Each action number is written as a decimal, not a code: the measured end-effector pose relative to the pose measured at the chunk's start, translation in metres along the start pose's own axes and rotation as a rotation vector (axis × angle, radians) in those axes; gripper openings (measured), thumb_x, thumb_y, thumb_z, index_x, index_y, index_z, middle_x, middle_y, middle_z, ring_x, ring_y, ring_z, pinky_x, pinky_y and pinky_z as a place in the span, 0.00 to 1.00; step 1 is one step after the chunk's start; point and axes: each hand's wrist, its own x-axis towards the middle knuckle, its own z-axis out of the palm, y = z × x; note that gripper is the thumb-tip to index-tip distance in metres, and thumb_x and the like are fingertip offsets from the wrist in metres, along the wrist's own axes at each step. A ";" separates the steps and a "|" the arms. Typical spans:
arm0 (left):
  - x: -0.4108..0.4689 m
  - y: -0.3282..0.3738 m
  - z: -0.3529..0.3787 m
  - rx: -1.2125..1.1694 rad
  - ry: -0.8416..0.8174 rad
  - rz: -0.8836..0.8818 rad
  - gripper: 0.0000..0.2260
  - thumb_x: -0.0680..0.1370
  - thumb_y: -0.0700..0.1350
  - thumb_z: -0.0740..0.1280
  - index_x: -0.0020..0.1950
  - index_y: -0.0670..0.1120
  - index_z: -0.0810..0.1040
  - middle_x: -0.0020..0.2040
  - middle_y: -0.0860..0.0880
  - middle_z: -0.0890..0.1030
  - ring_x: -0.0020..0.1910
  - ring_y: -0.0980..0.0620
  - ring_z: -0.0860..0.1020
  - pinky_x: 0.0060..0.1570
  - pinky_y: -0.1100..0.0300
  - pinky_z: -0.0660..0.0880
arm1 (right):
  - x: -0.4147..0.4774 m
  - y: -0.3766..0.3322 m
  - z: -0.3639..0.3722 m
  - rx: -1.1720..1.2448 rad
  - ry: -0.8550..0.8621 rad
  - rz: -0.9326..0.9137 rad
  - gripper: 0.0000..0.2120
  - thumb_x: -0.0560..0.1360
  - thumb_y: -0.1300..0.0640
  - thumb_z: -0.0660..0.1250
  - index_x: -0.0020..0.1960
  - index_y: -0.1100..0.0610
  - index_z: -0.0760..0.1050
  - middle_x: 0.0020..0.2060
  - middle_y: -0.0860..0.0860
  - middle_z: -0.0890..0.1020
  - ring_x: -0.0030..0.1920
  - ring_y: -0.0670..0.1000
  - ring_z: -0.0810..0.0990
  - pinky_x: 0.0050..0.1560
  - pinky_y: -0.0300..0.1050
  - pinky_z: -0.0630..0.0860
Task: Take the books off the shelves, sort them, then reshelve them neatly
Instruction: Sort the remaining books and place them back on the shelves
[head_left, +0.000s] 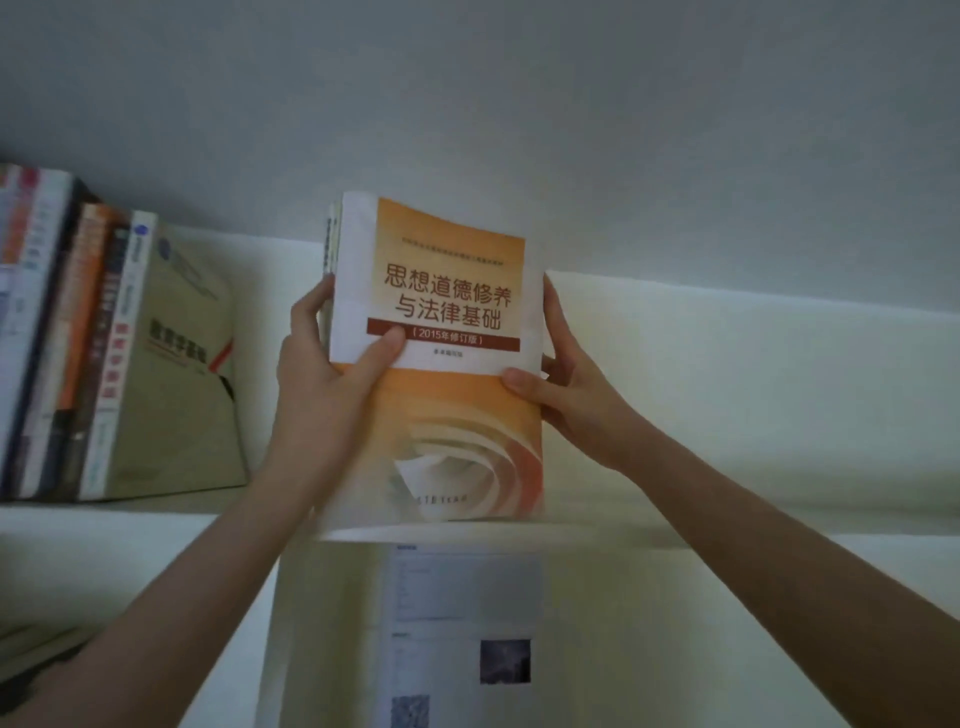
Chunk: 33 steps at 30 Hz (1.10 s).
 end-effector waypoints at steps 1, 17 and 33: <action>0.001 -0.008 -0.003 0.018 0.011 -0.016 0.31 0.70 0.62 0.70 0.70 0.62 0.61 0.61 0.55 0.73 0.55 0.56 0.77 0.53 0.52 0.77 | 0.007 0.011 0.005 0.005 -0.018 0.011 0.42 0.77 0.64 0.65 0.75 0.32 0.45 0.69 0.50 0.73 0.67 0.56 0.74 0.59 0.61 0.76; 0.018 -0.036 -0.013 0.363 0.234 0.015 0.26 0.74 0.52 0.69 0.67 0.53 0.60 0.67 0.47 0.65 0.68 0.49 0.60 0.63 0.49 0.61 | 0.044 0.086 0.042 -0.443 -0.323 0.235 0.63 0.64 0.55 0.80 0.74 0.39 0.31 0.64 0.44 0.72 0.58 0.45 0.78 0.52 0.41 0.79; 0.036 -0.073 -0.054 0.842 0.538 0.057 0.28 0.75 0.51 0.68 0.71 0.45 0.62 0.68 0.38 0.62 0.66 0.40 0.61 0.66 0.49 0.58 | 0.131 0.130 0.135 -0.522 -0.439 0.094 0.59 0.67 0.63 0.78 0.77 0.54 0.34 0.48 0.45 0.72 0.40 0.32 0.67 0.37 0.22 0.67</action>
